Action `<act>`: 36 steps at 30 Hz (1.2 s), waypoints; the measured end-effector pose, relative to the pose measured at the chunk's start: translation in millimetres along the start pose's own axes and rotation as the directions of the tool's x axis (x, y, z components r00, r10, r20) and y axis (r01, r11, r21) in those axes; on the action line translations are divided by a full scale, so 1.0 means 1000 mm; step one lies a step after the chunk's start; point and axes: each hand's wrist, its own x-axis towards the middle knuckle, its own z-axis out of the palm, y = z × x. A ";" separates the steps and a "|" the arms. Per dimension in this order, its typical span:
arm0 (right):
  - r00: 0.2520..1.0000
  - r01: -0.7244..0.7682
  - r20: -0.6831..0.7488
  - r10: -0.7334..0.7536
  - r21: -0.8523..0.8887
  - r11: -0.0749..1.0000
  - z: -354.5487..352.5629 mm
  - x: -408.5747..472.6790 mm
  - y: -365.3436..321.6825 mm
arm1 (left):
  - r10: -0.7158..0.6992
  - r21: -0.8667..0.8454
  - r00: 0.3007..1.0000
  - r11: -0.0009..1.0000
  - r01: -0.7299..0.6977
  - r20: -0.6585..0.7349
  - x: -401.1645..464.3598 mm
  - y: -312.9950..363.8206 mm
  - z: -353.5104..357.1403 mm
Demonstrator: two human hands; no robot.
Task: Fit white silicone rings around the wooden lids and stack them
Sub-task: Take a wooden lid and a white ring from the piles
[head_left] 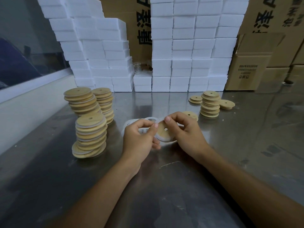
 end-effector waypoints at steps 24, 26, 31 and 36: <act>0.989 -0.136 -0.049 0.138 0.056 0.989 -0.004 0.001 0.003 | 0.123 0.215 0.989 0.971 -0.102 -0.087 0.005 -0.003 -0.008; 0.986 -0.153 -0.050 0.157 0.080 0.985 -0.003 0.001 0.002 | 0.132 0.222 0.986 0.969 -0.108 -0.098 0.005 -0.002 -0.009; 0.985 -0.160 -0.046 0.165 0.095 0.983 -0.002 0.001 0.002 | 0.157 0.240 0.982 0.962 -0.127 -0.110 0.005 -0.003 -0.009; 0.987 -0.158 -0.029 0.160 0.056 0.986 -0.004 0.002 0.002 | 0.136 0.237 0.984 0.966 -0.106 -0.112 0.005 -0.002 -0.009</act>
